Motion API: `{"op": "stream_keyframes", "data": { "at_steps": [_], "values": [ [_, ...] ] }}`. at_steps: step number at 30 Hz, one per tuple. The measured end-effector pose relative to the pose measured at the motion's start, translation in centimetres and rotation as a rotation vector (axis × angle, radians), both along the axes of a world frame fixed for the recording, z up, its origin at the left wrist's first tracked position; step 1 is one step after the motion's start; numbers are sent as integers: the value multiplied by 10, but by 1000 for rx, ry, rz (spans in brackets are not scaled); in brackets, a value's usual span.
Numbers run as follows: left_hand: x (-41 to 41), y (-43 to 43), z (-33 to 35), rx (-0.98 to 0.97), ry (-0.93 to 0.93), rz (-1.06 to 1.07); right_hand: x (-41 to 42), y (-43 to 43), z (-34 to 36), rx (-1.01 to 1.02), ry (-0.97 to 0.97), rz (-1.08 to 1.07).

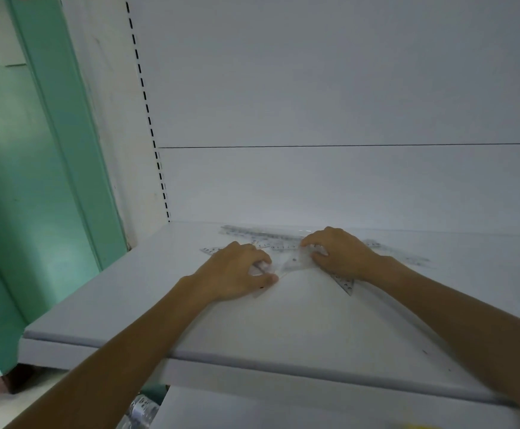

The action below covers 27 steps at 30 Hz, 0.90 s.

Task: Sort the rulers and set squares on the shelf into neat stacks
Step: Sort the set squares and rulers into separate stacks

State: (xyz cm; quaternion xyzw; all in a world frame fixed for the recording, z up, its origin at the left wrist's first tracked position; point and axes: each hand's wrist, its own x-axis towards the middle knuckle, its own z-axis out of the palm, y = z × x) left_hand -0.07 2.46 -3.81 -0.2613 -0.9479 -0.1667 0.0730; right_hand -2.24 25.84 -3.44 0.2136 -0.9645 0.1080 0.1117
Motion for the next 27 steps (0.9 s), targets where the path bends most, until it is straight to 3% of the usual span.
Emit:
{"op": "stream_keyframes", "data": {
  "at_steps": [5, 8, 20, 24, 27],
  "values": [
    [20, 0, 4, -37, 122, -25, 20, -8, -1, 2, 91, 10],
    [27, -1, 4, -33, 135, -39, 30, -9, 0, 6, 39, 17],
    [56, -14, 5, 61, -31, -133, 74, -11, 8, 104, 85, 57],
    [72, -12, 9, -199, 53, -108, 86, -21, 7, 429, 277, 33],
    [82, -6, 10, -311, 159, -61, 95, -26, 7, 336, 323, -49]
  ]
}}
